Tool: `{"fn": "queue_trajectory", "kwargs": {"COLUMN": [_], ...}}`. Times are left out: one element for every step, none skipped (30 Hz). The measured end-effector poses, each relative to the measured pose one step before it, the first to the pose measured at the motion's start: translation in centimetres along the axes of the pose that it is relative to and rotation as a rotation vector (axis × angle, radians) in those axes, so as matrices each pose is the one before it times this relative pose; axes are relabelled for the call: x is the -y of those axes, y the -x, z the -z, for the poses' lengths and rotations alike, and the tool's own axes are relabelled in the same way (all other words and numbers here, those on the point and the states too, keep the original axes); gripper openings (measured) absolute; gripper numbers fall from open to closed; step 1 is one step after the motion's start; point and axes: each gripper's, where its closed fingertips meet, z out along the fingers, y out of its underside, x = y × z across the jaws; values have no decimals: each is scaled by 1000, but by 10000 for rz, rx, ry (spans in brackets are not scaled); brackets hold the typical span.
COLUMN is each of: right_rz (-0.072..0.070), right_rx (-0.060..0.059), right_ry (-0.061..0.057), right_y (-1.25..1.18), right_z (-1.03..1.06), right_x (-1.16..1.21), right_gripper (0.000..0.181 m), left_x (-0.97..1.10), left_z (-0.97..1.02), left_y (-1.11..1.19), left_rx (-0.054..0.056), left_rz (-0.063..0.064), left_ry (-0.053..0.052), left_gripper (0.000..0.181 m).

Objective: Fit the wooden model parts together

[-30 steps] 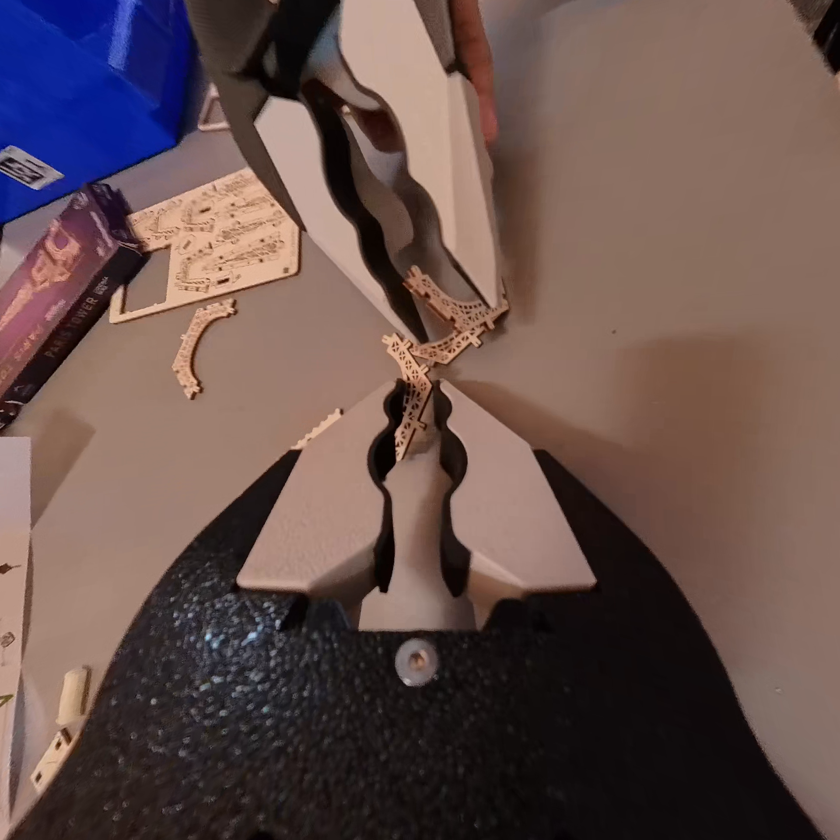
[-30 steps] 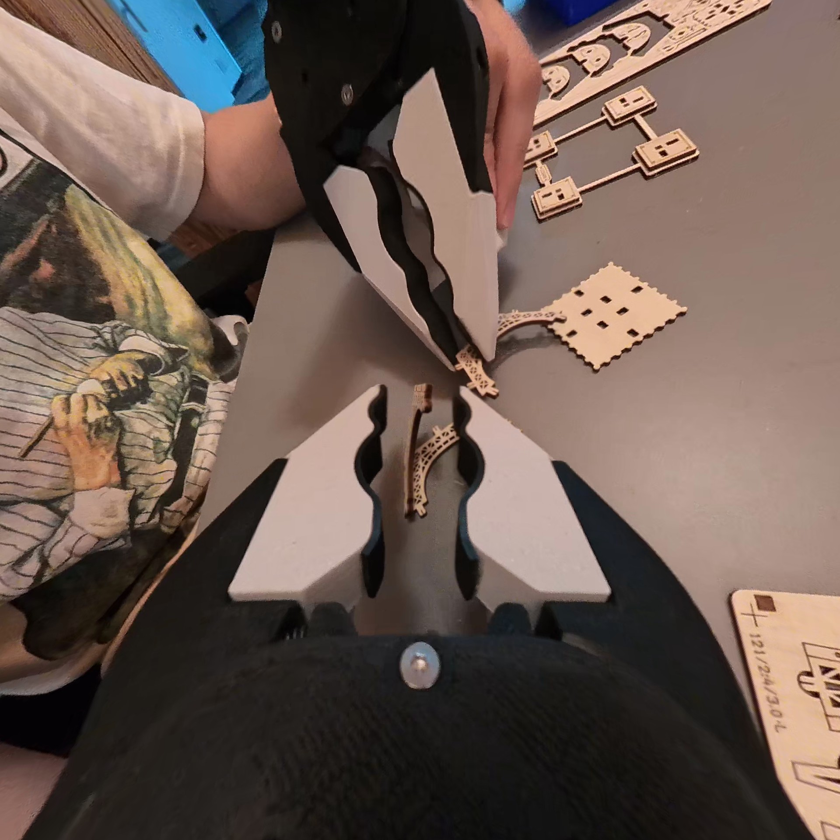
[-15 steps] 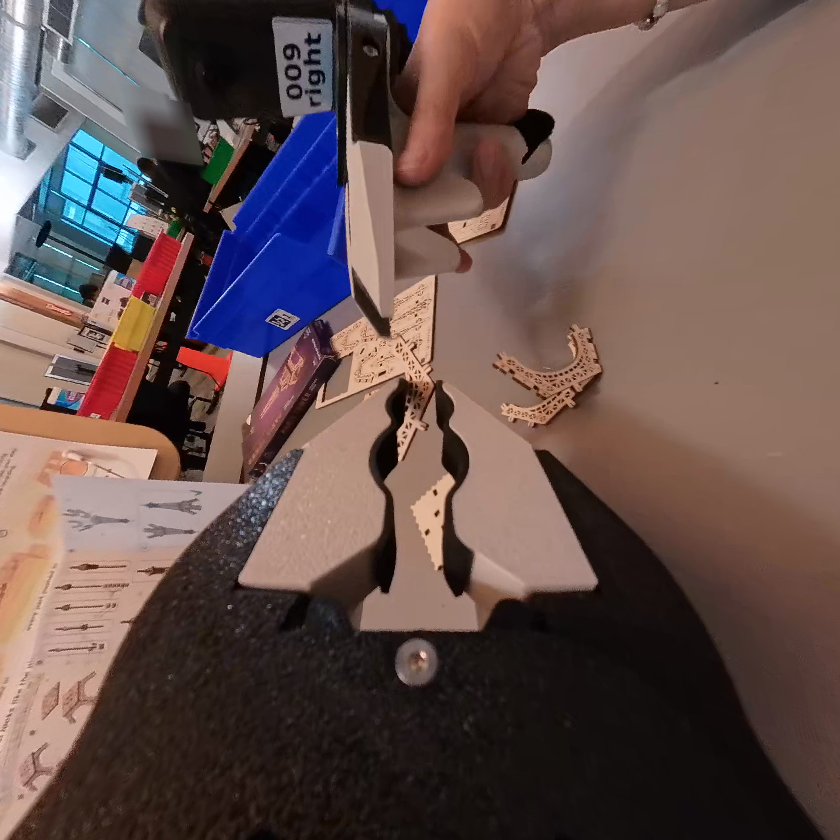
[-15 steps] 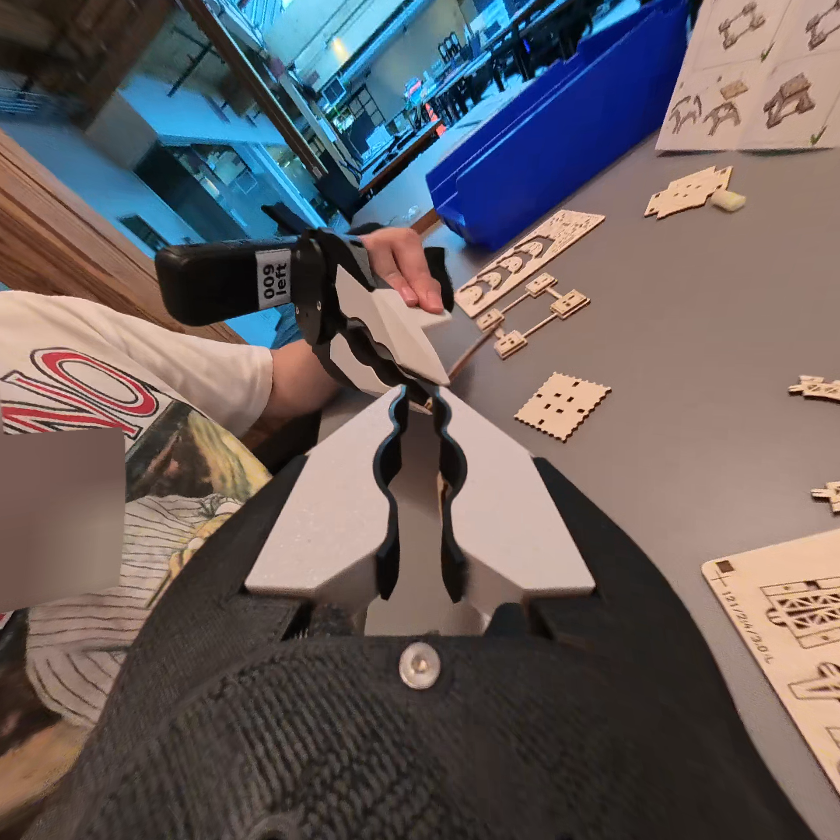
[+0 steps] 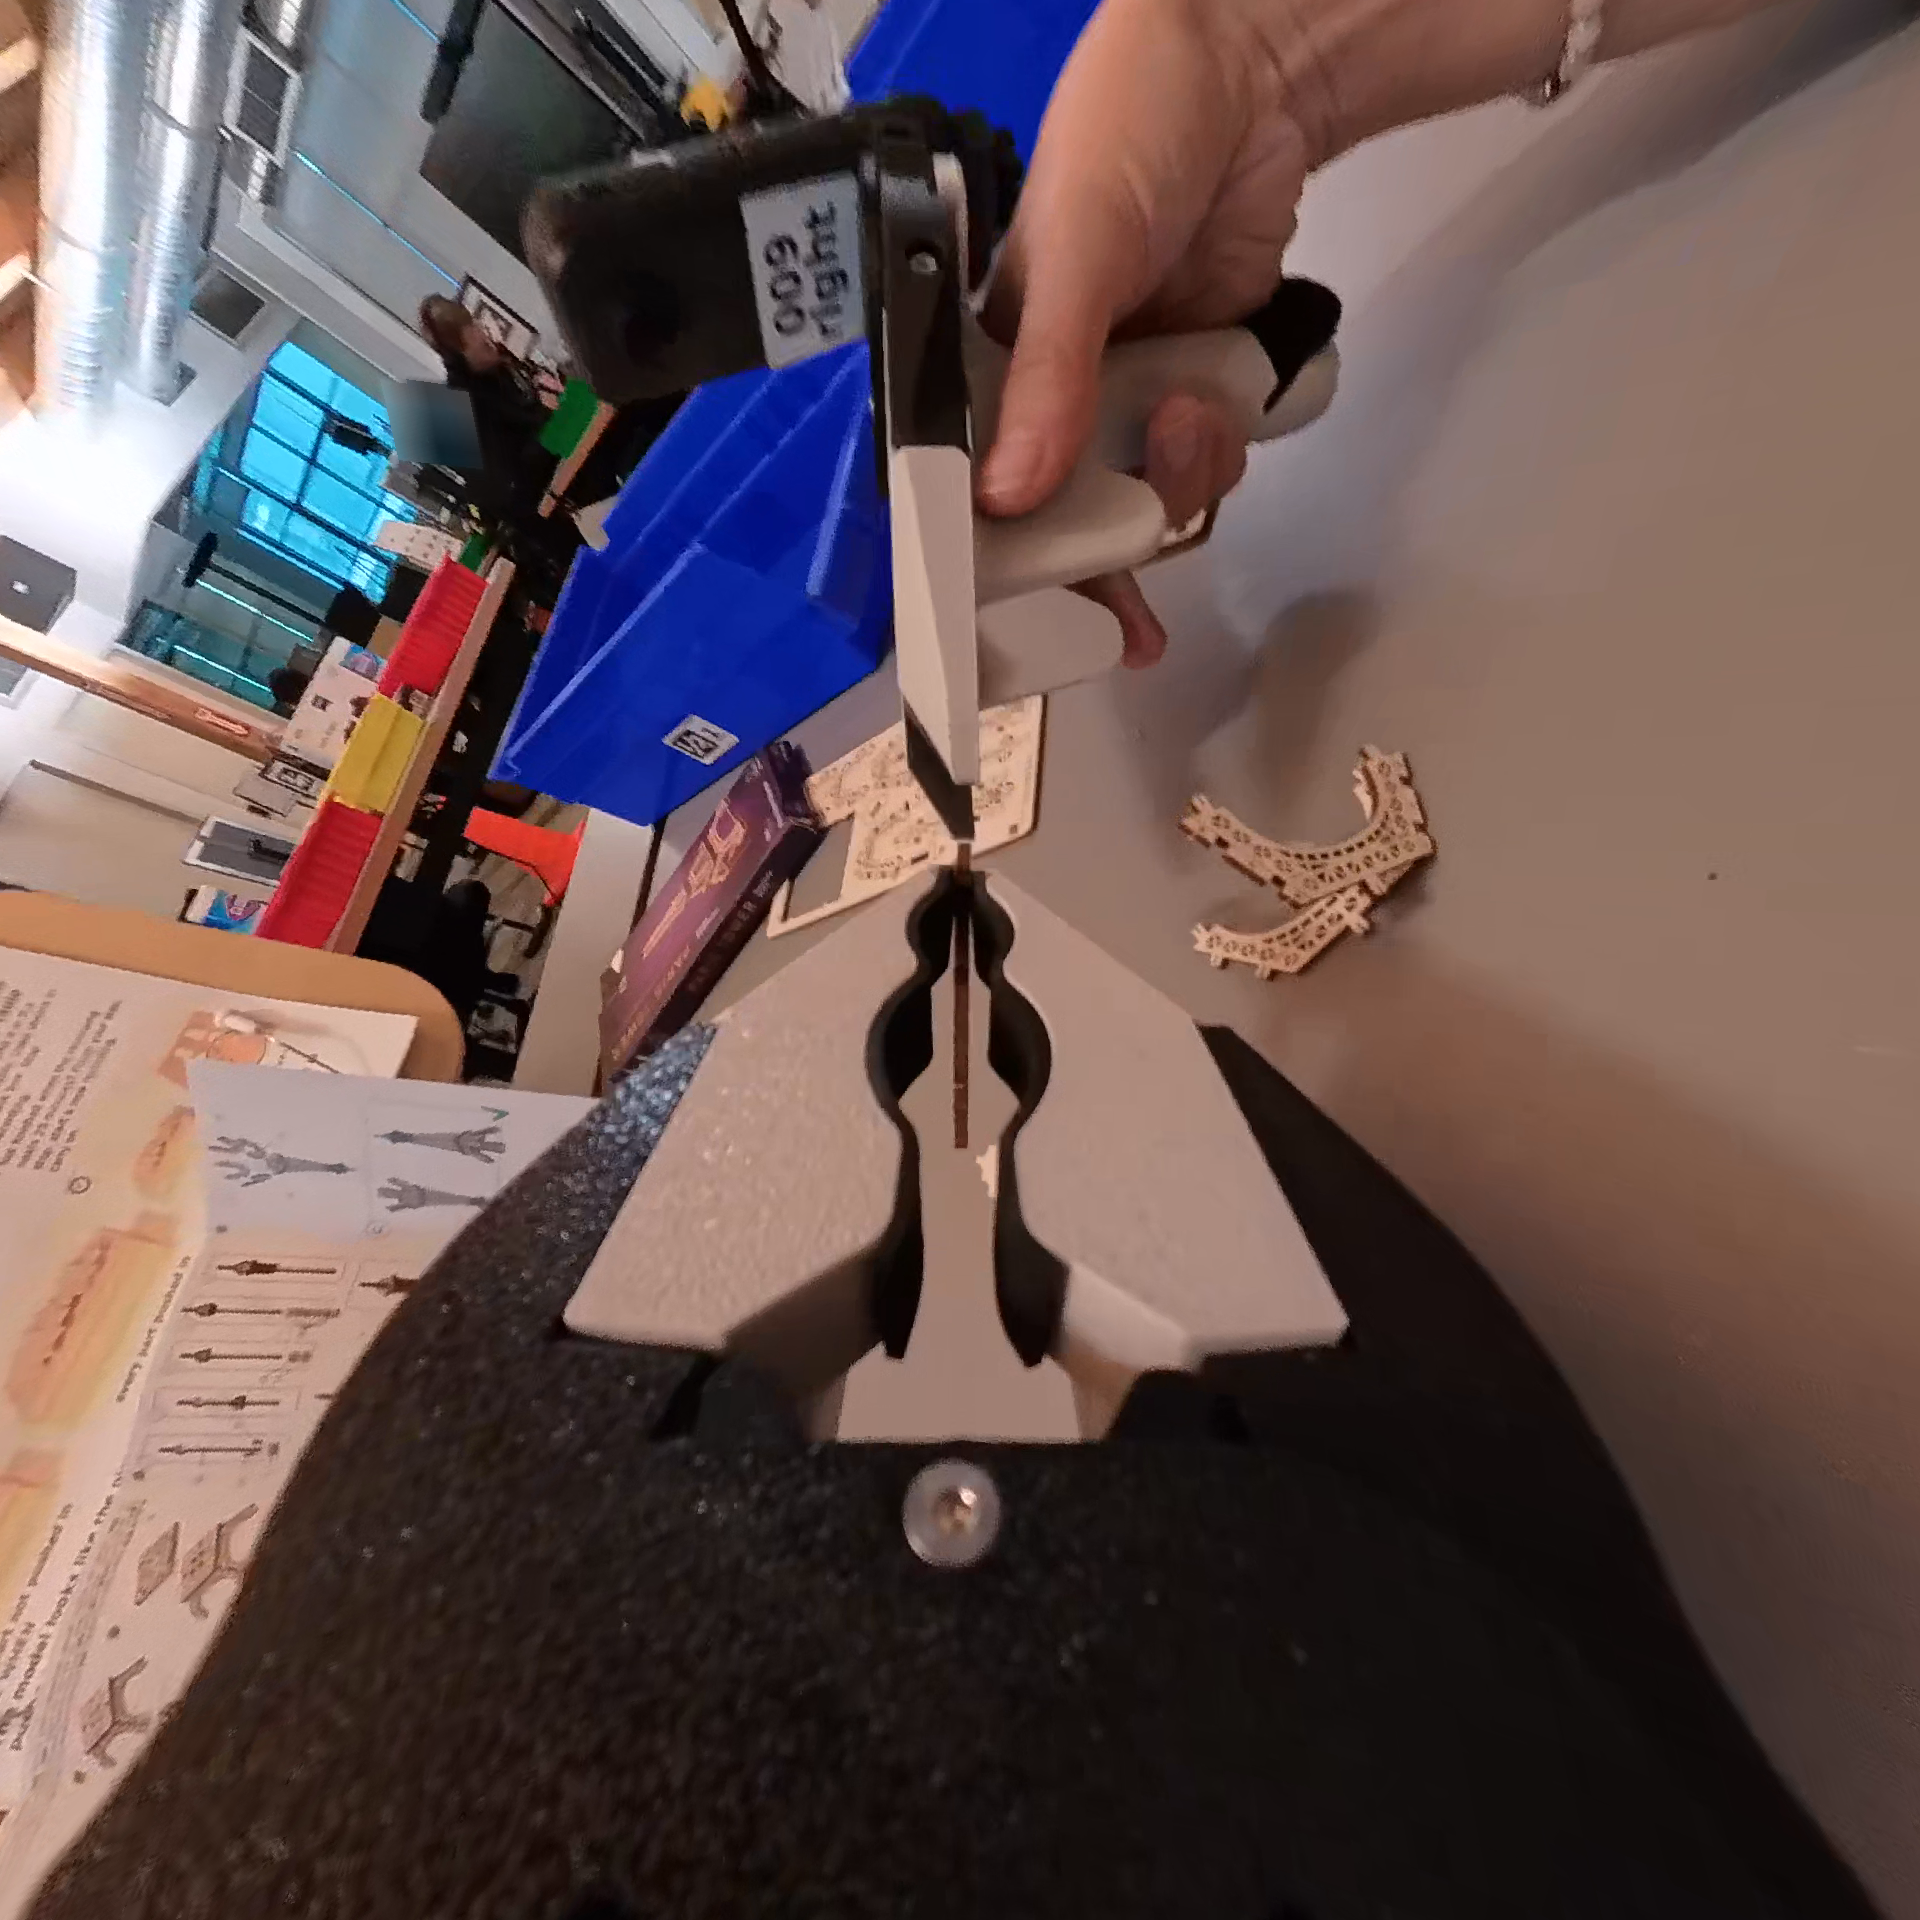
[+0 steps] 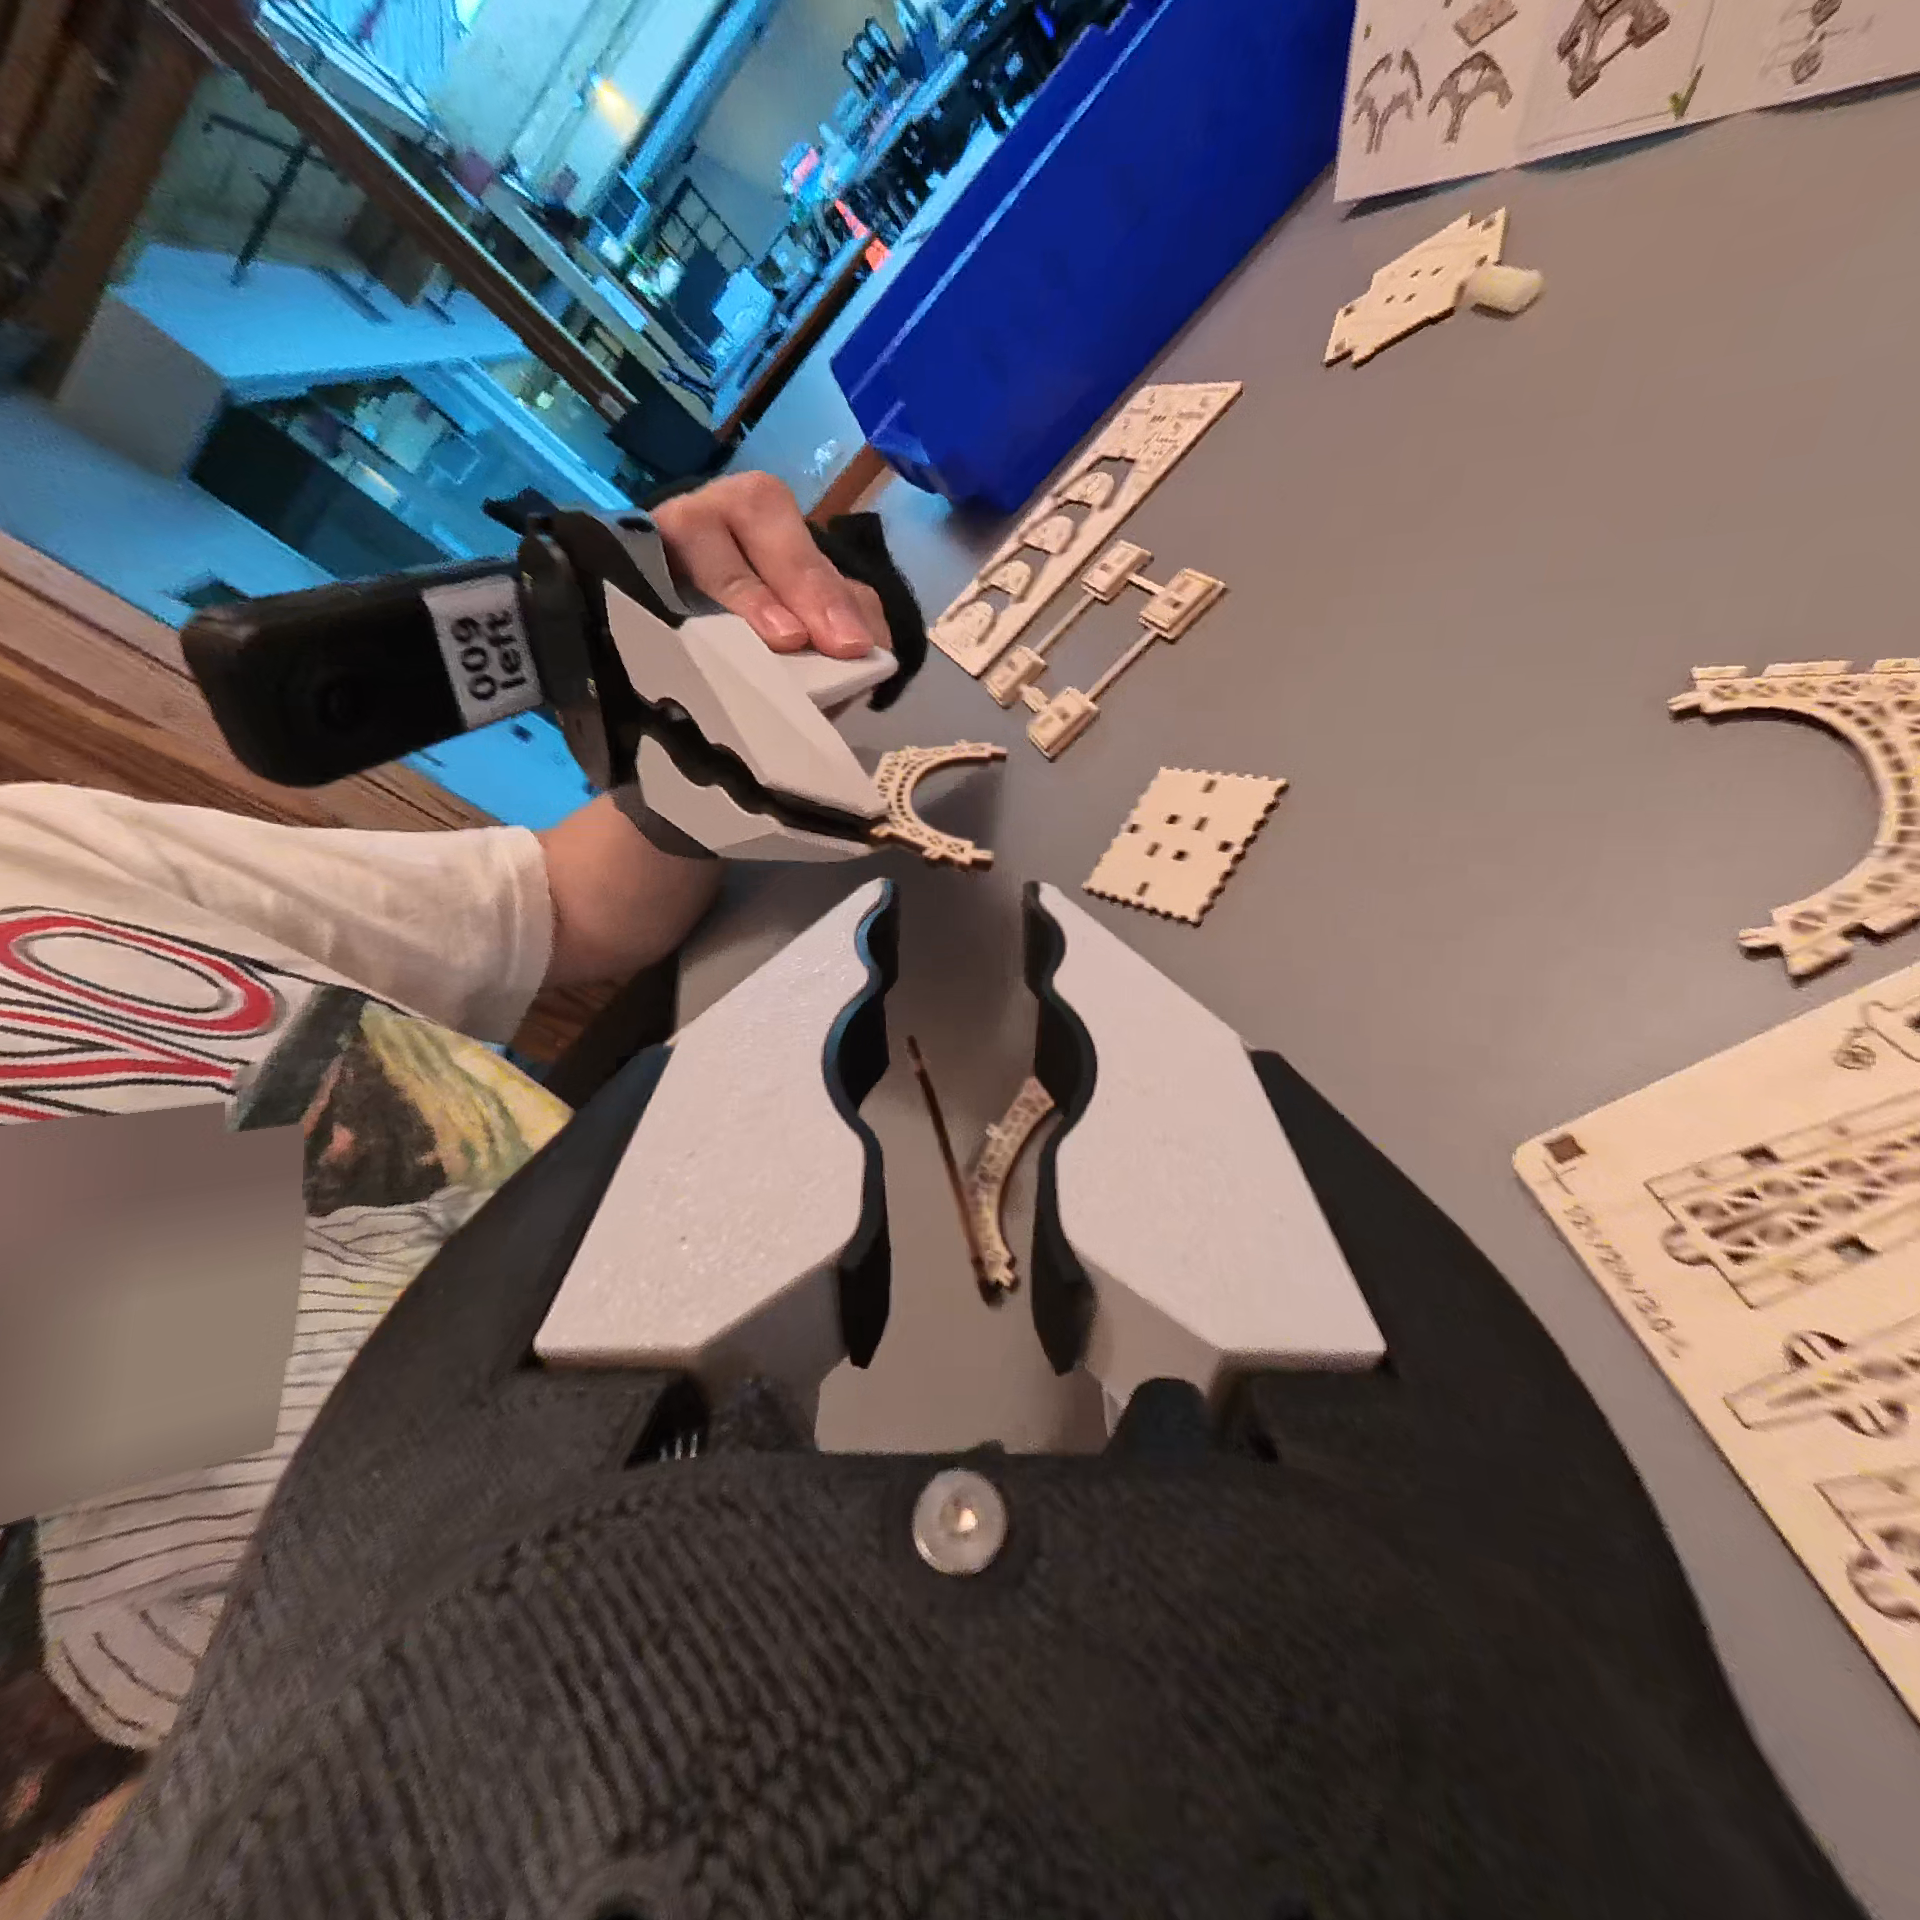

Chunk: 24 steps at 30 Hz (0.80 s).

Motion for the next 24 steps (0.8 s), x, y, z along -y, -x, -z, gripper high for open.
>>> {"fn": "queue_trajectory", "kwargs": {"right_rz": [-199,-257,-323,-299,-205,-181,-206,-152,-86,-3,61,141,151,122,143,212,302,476,548,455,291,250,310,242], "right_rx": [399,476,367,279,259,259,312,374,275,104,54,48,-20,-13,-129,-78,-248,-308,-190,-76,-138,-339,-398,-336], "right_ry": [-171,-246,-248,-193,-139,-162,-146,-29,67,50,26,-103,-134,-12,52,106,120,154,111,72,160,205,277,308], "right_y": [567,674,430,237,190,201,293,449,358,128,87,105,40,67,-99,7,-222,-223,23,215,96,-255,-338,-252], "right_z": [-65,-54,-20,8,6,-30,-108,-179,-228,-232,-189,-29,25,-62,-86,-96,-4,39,35,8,-10,20,33,15], "right_x": [274,346,322,215,117,140,136,-30,-151,-109,-47,191,237,51,-49,-103,-90,-103,-23,45,-82,-138,-284,-356], "right_gripper": [20,17,14,14,15,15,14,13,12,12,10,7,4,2,0,0,0,0,0,0,0,0,0,0], "left_x": [348,347,351,302,226,266,300,224,162,169,137,-84,-193,-86,26,-54,-182,-79,64,111,89,-12,-95,-87], "left_z": [116,102,113,92,52,16,0,-14,-39,-3,41,35,6,12,45,-4,7,-3,30,60,85,154,191,224], "left_y": [278,191,228,265,210,180,177,152,89,39,71,118,27,-149,-89,-190,-267,-32,-98,-51,63,111,249,493], "left_rx": [184,192,270,308,268,258,271,252,180,128,90,43,-77,-192,-145,-215,-297,-151,-197,-153,-90,-106,-87,35], "left_rz": [-77,-280,-401,-430,-417,-409,-365,-286,-224,-144,-9,96,193,263,280,289,319,374,363,342,305,276,290,333], "left_ry": [-174,-159,-136,-79,-17,-28,-69,-42,-25,-68,-90,-22,19,-36,-76,-46,41,-21,-114,-127,-117,-32,68,86], "left_gripper": [0,0,0,0,0,0,0,0,0,0,0,0,1,2,3,5,8,9,9,10,13,16,19,19]}}
